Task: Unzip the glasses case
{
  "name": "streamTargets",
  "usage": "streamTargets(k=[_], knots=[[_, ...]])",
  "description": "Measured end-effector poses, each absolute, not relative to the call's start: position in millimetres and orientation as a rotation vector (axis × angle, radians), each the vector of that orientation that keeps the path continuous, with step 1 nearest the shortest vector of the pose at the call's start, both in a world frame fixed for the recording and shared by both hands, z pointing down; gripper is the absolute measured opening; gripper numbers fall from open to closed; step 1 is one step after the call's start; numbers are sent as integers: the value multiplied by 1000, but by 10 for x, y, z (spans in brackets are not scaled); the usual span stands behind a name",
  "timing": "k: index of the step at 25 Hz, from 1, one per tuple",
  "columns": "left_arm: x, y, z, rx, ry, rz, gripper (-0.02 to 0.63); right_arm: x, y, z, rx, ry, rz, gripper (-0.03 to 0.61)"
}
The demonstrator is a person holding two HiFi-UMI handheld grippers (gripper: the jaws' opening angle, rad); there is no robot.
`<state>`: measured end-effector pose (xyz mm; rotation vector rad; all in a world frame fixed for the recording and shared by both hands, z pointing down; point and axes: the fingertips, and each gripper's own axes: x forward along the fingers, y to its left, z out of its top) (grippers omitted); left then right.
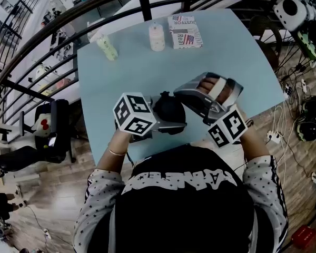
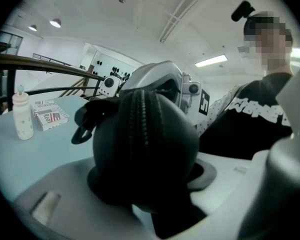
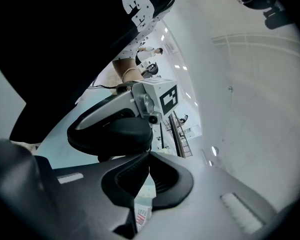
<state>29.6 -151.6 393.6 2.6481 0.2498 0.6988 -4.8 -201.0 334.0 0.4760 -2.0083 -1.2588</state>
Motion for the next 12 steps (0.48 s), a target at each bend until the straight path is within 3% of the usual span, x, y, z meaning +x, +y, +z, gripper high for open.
streamTargets(k=[12], knots=[[132,-1667,3737,2723,94,540,0,-113,-2002,3226,593,-2203,-1164,15]])
